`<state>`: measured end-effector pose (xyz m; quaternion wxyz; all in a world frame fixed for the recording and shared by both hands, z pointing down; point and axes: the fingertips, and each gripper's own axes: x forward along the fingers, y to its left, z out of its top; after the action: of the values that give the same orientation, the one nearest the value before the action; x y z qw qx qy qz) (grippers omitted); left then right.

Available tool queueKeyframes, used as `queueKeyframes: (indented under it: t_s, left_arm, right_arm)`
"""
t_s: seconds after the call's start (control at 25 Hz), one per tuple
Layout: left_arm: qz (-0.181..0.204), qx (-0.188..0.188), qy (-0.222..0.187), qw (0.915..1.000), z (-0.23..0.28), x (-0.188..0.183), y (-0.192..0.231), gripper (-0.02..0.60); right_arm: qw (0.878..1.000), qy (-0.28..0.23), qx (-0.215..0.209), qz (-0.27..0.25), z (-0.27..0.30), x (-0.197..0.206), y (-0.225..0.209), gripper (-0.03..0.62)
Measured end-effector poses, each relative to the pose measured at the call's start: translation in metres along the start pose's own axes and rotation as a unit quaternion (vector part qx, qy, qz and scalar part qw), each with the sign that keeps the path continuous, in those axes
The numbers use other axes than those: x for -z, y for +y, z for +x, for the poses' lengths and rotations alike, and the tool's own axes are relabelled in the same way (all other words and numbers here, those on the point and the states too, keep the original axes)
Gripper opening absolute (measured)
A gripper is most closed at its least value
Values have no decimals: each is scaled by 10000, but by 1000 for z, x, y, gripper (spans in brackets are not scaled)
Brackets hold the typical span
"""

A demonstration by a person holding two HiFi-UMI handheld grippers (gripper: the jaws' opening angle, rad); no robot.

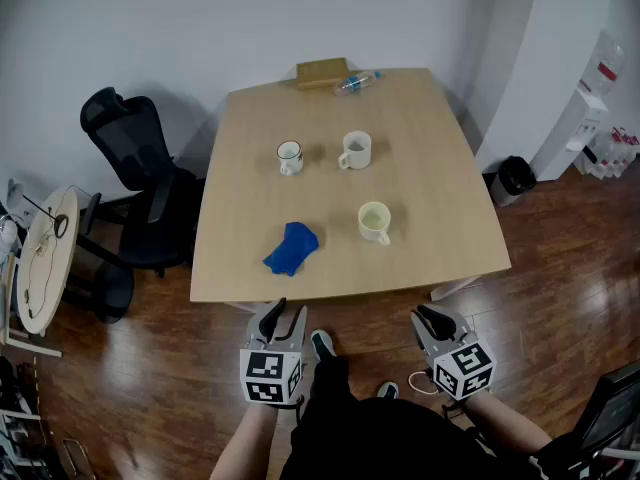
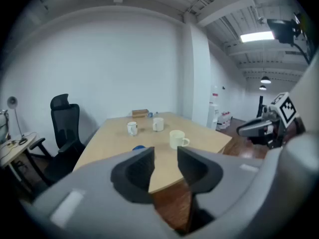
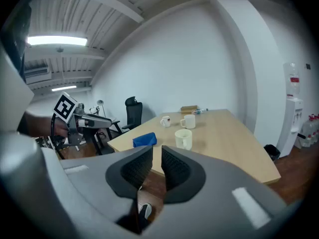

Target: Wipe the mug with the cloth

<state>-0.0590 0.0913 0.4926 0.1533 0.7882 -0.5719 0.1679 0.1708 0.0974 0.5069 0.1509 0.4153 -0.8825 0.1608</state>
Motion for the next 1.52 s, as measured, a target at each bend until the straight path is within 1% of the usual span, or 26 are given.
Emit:
queueKeyframes:
  t_s: [0.08, 0.16, 0.24, 0.32, 0.4, 0.44, 0.52, 0.6, 0.68, 0.76, 0.84, 0.92, 1.0, 1.04, 1.08, 1.12, 1.16, 1.2, 1.24, 1.44, 1.48, 1.52]
  left_arm:
    - [75, 4, 214, 9997, 23, 7, 29, 157]
    - [106, 87, 469, 9988, 47, 14, 57, 160]
    - [81, 234, 700, 9972, 72, 18, 82, 160]
    - [75, 380, 818, 9959, 92, 15, 102, 159]
    - [106, 551, 886, 9945, 107, 11, 113, 159]
    - [117, 648, 931, 9935, 112, 11, 115, 159]
    - [124, 823, 1050, 9910, 118, 13, 115, 158]
    - [119, 938, 1174, 9886, 121, 16, 114, 158]
    - [130, 975, 1291, 9867, 125, 19, 114, 159]
    - [182, 914, 1439, 9852, 131, 25, 116, 158]
    - [379, 750, 1661, 9825, 141, 38, 122, 158]
    - [717, 562, 1956, 9764, 154, 53, 131, 160]
    - [951, 470, 2277, 9679, 170, 67, 137, 203]
    - [1032, 460, 2449, 9630, 177, 73, 138, 237]
    - [1102, 472, 2625, 9575, 185, 80, 138, 268]
    - [1166, 495, 2797, 9517, 192, 88, 137, 296]
    - [1220, 513, 2953, 9462, 198, 95, 137, 310]
    - [1263, 517, 3083, 9414, 204, 101, 137, 318]
    - [1296, 508, 3186, 9376, 209, 106, 138, 321]
    - [1432, 493, 3511, 9240, 223, 124, 139, 319]
    - [1448, 485, 3520, 9235, 226, 125, 138, 319]
    - [1450, 461, 3491, 9247, 229, 125, 137, 313]
  right_arm:
    - [9999, 156, 68, -23, 31, 0, -5, 77]
    - [9992, 326, 207, -62, 62, -1, -11, 77]
    - [9977, 519, 430, -95, 92, -2, -24, 77]
    - [9951, 726, 669, -104, 123, -4, -41, 75]
    - [9913, 998, 855, -72, 153, 1, -60, 84]
    - [9890, 1154, 924, -35, 167, 6, -68, 102]
    - [9840, 1464, 1011, 19, 190, 15, -82, 119]
    - [9791, 1764, 1009, -19, 209, 23, -90, 132]
    - [9748, 2041, 905, -57, 226, 34, -91, 144]
    - [9722, 2207, 784, -48, 238, 41, -91, 153]
    - [9712, 2278, 699, -62, 246, 45, -93, 158]
    - [9689, 2378, 680, -92, 251, 49, -95, 161]
    - [9652, 2511, 715, -144, 254, 53, -96, 160]
    - [9635, 2564, 745, -193, 254, 54, -97, 152]
    - [9623, 2595, 774, -244, 254, 54, -98, 138]
    - [9620, 2597, 799, -282, 254, 55, -98, 106]
    - [9623, 2578, 815, -303, 255, 55, -99, 66]
    - [9629, 2554, 815, -308, 255, 55, -99, 48]
    - [9634, 2541, 799, -303, 255, 55, -99, 48]
    - [9627, 2580, 703, -403, 257, 55, -99, 43]
    - [9625, 2589, 692, -417, 256, 55, -100, 43]
    - [9624, 2594, 678, -433, 255, 55, -101, 42]
